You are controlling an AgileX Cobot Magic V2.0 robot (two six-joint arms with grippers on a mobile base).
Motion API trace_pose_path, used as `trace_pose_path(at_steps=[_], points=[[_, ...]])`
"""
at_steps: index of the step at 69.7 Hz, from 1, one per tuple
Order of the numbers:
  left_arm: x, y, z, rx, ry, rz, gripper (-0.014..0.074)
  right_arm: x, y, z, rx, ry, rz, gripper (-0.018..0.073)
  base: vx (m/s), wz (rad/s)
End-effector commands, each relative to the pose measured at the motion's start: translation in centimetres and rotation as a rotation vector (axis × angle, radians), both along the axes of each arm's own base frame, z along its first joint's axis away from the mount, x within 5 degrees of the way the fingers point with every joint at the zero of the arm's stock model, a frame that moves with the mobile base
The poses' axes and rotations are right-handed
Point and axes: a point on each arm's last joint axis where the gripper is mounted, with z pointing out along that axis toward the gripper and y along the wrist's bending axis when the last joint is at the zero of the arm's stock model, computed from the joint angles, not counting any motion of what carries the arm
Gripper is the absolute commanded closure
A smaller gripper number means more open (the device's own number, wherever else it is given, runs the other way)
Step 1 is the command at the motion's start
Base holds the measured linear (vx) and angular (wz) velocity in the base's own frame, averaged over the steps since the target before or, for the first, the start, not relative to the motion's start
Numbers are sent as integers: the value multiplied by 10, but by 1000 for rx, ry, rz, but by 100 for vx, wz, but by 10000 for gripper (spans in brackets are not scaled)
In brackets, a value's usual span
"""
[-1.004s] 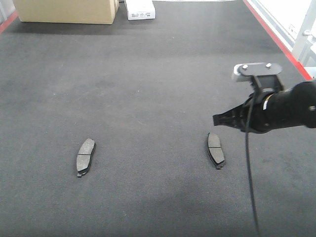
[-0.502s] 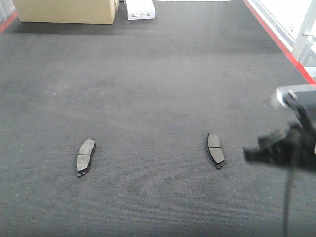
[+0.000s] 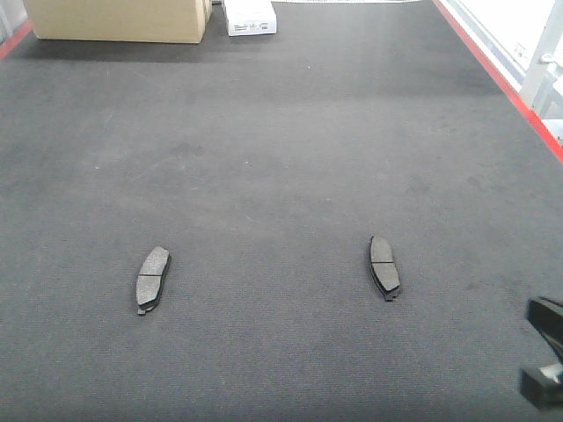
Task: Move and align brake pads A on conveyor
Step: 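Open the right gripper and lift it clear of the pad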
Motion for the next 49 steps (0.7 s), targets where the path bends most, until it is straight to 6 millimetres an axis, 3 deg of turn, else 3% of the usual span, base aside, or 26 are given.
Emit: trace_pose_path(at_steps=[1, 20, 49], points=[[2, -1, 12, -24, -74, -6, 602, -9, -3, 16, -6, -135, 12, 563, 0, 0], [2, -1, 12, -24, -74, -6, 602, -30, -10, 19, -18, -210, 5, 563, 0, 0], [2, -1, 12, -24, -74, -6, 602, -31, -10, 20, -18, -217, 4, 563, 0, 0]])
